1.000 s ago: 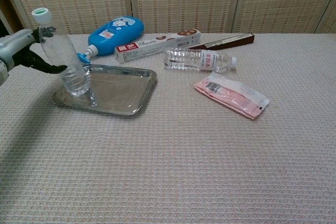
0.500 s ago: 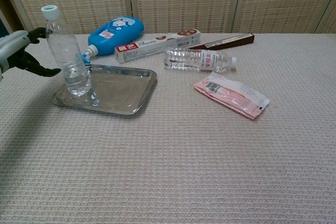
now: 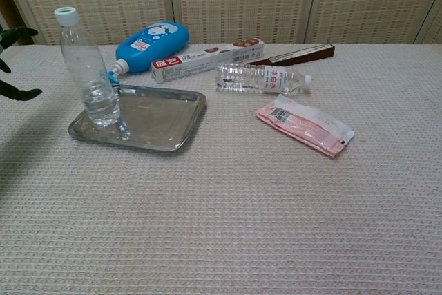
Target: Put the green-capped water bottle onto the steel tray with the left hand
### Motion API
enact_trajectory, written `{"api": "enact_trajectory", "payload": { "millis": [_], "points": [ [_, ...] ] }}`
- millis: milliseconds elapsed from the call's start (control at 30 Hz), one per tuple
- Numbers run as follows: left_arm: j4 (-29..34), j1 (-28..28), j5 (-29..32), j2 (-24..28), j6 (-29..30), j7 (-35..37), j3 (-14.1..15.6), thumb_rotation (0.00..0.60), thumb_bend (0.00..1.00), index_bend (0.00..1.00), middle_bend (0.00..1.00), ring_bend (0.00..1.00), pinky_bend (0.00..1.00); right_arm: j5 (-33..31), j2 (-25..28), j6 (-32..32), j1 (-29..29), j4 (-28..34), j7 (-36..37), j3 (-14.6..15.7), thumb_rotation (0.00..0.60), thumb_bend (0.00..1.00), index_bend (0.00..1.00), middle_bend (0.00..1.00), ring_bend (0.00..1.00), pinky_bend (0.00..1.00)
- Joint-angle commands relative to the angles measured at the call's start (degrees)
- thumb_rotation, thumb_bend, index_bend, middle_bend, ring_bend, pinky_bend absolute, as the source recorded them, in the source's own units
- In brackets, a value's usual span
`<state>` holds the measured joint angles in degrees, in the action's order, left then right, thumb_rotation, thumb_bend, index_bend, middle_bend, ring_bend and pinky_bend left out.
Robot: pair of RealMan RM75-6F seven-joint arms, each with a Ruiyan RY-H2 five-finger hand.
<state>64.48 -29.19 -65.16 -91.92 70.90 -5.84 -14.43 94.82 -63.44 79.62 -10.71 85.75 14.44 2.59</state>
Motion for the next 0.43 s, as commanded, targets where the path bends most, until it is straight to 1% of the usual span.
{"api": "enact_trajectory", "payload": {
  "millis": [33,167,233,367,433],
  "points": [
    [-3.2,2.0,-3.7,1.4,2.3,2.1,2.7,0.6,0.29,0.0,0.0,0.0,0.3,-0.1,0.0,-0.4,-0.1,0.0,0.0,0.1,0.6,0.25,0.01,0.09,0.0,0.2],
    [-6.8,3.6,-8.4,2.5,4.7,4.9,5.6,0.6,0.3,0.0,0.0,0.0,0.3,-0.5,-0.2,-1.0,-0.3,0.0,-0.3,-0.1,0.6,0.25,0.01,0.09,0.0,0.2],
    [-8.4,4.5,-11.0,3.0,6.4,6.8,6.9,0.6,0.3,0.02,0.0,0.0,0.3,-0.8,-0.3,-1.3,-0.4,0.0,-0.4,-0.2,0.6,0.25,0.01,0.09,0.0,0.2],
    [-9.4,6.3,-14.9,4.1,9.5,11.2,9.1,0.6,0.32,0.12,0.04,0.05,0.29,-1.2,-0.6,-1.9,-0.6,-0.2,-0.9,-0.3,0.6,0.25,0.01,0.09,0.0,0.2],
    [-9.1,7.1,-16.5,4.9,10.6,11.7,10.2,0.6,0.32,0.16,0.08,0.06,0.29,-1.2,-0.7,-2.2,-0.7,-0.1,-1.0,-0.1,0.6,0.25,0.01,0.09,0.0,0.2]
  ]
}}
